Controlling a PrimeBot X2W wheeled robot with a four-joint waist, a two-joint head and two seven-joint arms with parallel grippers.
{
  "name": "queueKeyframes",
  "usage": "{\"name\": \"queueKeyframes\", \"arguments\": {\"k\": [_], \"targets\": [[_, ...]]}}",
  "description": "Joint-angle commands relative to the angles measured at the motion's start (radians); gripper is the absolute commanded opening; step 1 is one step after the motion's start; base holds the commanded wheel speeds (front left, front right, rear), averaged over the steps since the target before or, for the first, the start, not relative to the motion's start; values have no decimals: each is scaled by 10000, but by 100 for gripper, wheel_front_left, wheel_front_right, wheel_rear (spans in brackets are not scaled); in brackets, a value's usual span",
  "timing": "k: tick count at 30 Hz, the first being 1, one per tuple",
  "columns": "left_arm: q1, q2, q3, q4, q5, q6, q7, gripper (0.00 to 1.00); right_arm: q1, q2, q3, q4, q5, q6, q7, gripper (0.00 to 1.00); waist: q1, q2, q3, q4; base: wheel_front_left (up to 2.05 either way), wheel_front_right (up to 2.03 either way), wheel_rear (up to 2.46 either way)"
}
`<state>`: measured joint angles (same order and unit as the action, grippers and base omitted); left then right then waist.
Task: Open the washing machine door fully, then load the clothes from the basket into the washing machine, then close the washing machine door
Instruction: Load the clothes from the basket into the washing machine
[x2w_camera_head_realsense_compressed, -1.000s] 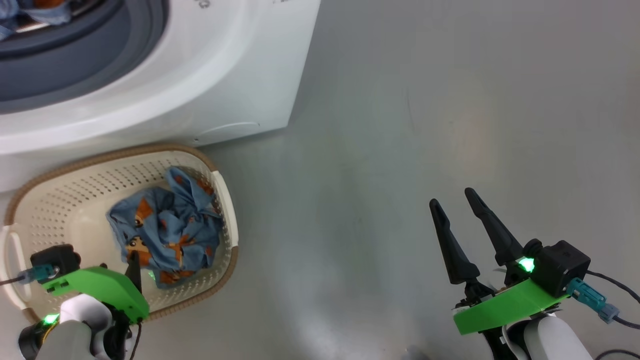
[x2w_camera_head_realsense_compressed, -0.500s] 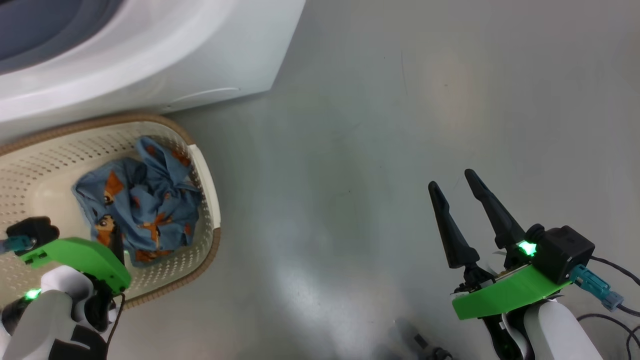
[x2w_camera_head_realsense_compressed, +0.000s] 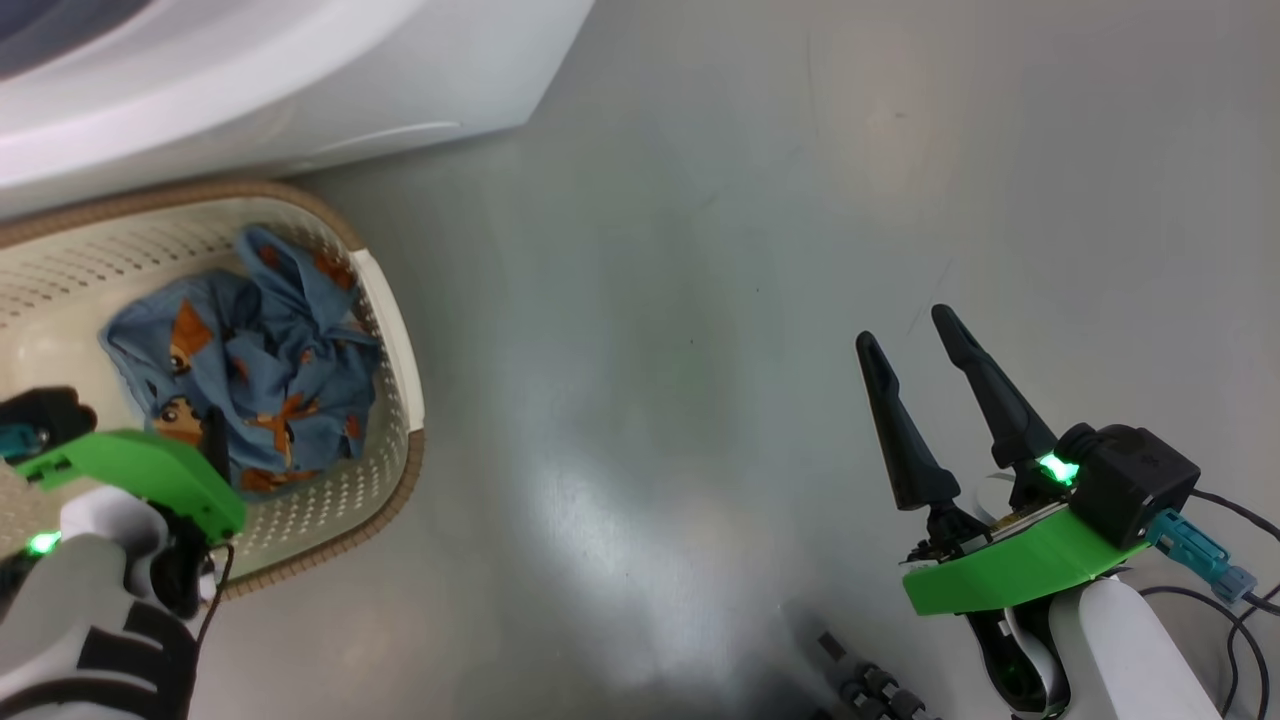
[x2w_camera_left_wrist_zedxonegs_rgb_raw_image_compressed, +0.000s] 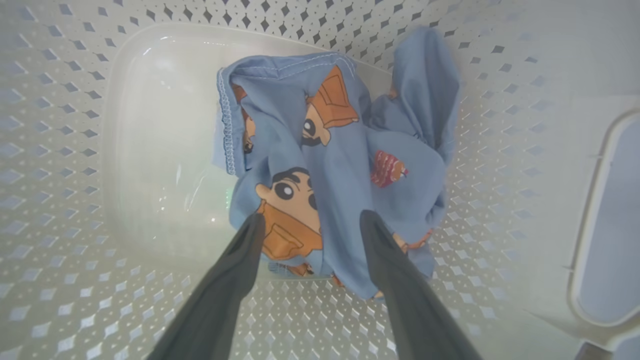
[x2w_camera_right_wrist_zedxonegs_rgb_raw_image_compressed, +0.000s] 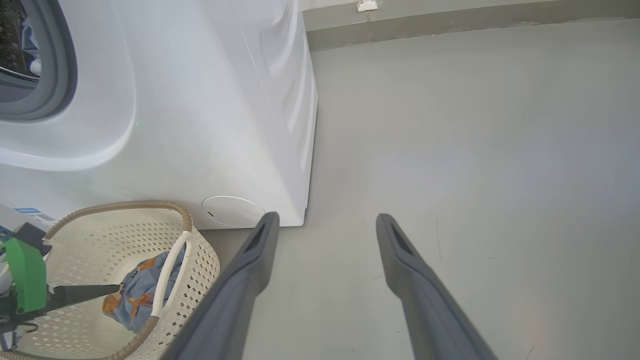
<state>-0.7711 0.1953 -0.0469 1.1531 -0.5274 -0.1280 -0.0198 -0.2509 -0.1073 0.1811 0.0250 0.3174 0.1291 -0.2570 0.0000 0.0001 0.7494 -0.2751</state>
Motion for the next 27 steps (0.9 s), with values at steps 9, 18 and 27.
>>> {"name": "queueKeyframes", "arguments": {"k": [9,18,27], "targets": [[-407,301,-236,183,-348,-25,-261,100,-30,-65,150,-327,-95,16,-48,100,0,-1,629,4,0,0,0],[-736,378,-516,332,-625,-26,-353,100,-56,-84,83,-443,-150,16,-48,100,0,-1,964,-1,0,0,0],[-1157,309,-918,343,-871,-26,-555,100,-110,-132,78,-484,-167,16,-48,100,0,-1,1269,43,0,0,0]]}}
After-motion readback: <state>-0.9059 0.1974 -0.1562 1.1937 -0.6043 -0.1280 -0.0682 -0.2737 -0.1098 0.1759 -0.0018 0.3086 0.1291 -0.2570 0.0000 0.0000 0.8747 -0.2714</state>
